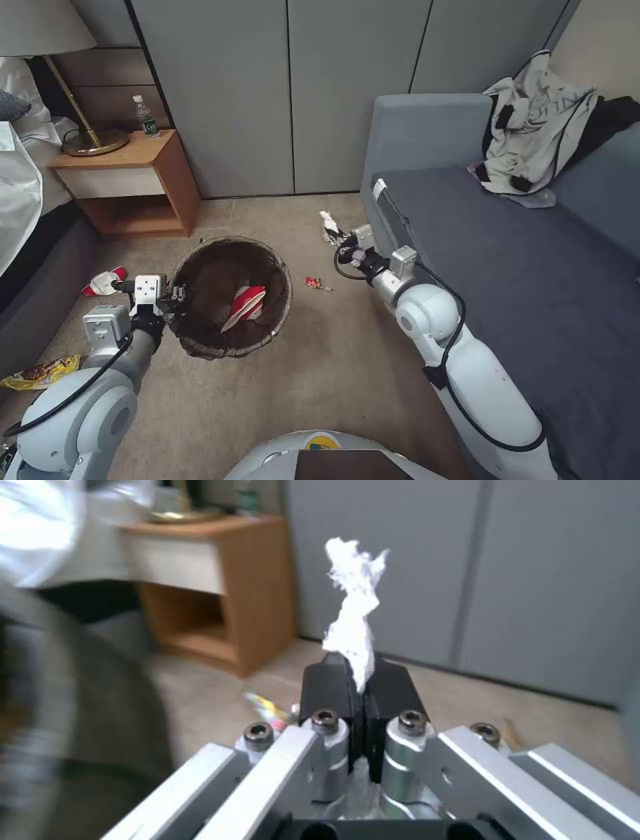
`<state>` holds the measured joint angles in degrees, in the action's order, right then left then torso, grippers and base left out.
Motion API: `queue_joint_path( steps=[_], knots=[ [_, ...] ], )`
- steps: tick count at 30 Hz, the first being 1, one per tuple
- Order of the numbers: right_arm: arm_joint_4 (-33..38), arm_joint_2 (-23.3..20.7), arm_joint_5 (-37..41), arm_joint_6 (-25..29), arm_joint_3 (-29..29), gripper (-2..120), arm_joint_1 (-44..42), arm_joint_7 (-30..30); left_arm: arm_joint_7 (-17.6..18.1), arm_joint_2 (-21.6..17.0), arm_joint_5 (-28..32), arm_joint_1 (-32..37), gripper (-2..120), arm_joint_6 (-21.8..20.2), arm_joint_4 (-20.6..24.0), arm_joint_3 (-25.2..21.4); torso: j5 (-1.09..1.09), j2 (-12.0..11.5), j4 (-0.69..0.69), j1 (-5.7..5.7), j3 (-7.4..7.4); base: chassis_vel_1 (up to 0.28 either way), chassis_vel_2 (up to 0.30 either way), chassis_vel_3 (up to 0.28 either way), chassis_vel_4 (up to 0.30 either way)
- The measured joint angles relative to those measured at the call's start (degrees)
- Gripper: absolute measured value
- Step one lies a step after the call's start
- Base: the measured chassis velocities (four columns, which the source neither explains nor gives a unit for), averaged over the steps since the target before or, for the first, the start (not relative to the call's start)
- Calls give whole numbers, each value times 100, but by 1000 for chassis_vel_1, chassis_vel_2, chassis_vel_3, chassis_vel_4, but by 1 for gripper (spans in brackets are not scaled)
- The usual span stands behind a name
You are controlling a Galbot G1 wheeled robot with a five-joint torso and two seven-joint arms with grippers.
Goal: Pick up the trash bin, then pick up the garbage from the floor and place it into the trash bin.
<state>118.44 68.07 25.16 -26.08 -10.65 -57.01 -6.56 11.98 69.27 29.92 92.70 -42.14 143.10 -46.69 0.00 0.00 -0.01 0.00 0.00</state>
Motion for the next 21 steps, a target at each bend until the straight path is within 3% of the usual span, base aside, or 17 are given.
queue_joint_path(
  steps=[9,17,21],
  knots=[
    [475,379,610,-444,935,0,742,131,-2,-68,4,-122,2,0,-103,62,-1,0,1,0,0,0,0,0,0],
    [292,510,765,-630,2095,0,1458,265,88,-109,47,-168,2,0,-152,91,-1,0,1,0,0,0,0,0,0],
    [239,546,816,-669,2343,0,1654,339,88,-106,48,-168,2,0,-174,115,-2,0,1,0,0,0,0,0,0]
  ],
)
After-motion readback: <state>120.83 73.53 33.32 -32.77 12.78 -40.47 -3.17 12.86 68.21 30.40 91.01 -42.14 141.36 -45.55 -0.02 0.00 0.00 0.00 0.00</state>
